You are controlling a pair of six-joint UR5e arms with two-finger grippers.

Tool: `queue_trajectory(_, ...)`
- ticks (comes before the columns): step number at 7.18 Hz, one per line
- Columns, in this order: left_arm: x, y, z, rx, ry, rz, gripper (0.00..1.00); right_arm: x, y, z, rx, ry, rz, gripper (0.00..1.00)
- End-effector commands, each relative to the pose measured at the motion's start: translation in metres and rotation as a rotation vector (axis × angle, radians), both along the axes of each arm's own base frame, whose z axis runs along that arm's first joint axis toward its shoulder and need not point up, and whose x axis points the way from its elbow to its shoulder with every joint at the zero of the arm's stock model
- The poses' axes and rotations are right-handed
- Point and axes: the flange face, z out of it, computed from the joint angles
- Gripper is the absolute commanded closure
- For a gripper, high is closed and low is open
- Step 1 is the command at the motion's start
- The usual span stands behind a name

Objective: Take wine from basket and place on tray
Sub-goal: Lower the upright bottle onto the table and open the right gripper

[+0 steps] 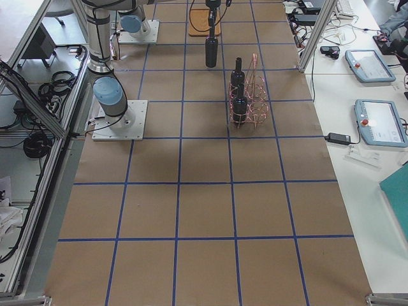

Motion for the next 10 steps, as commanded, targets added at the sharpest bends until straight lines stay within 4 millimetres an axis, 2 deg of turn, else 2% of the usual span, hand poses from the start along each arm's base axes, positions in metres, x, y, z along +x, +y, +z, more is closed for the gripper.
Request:
queue_trajectory(1, 0.000, 0.002, 0.002, -0.004, 0.000, 0.000, 0.00, 0.007, -0.006, 0.004, -0.045, -0.037, -0.051, 0.84)
queue_trajectory(3, -0.001, 0.003, 0.002, 0.000, -0.004, -0.003, 0.00, 0.020, -0.008, -0.001, -0.052, -0.030, -0.065, 0.84)
queue_trajectory(5, 0.000, 0.001, 0.000, 0.003, -0.004, -0.002, 0.00, 0.043, -0.008, -0.014, -0.069, -0.032, -0.062, 0.84)
queue_trajectory(8, 0.002, 0.002, 0.001, 0.002, -0.006, -0.020, 0.00, 0.044, -0.006, -0.013, -0.068, -0.031, -0.054, 0.79)
queue_trajectory(9, 0.007, 0.000, 0.001, 0.002, -0.004, -0.046, 0.00, 0.044, -0.005, -0.014, -0.067, -0.029, -0.053, 0.49)
queue_trajectory(10, 0.015, -0.002, 0.001, 0.003, 0.000, -0.050, 0.00, 0.047, 0.001, -0.017, -0.057, -0.020, -0.044, 0.36)
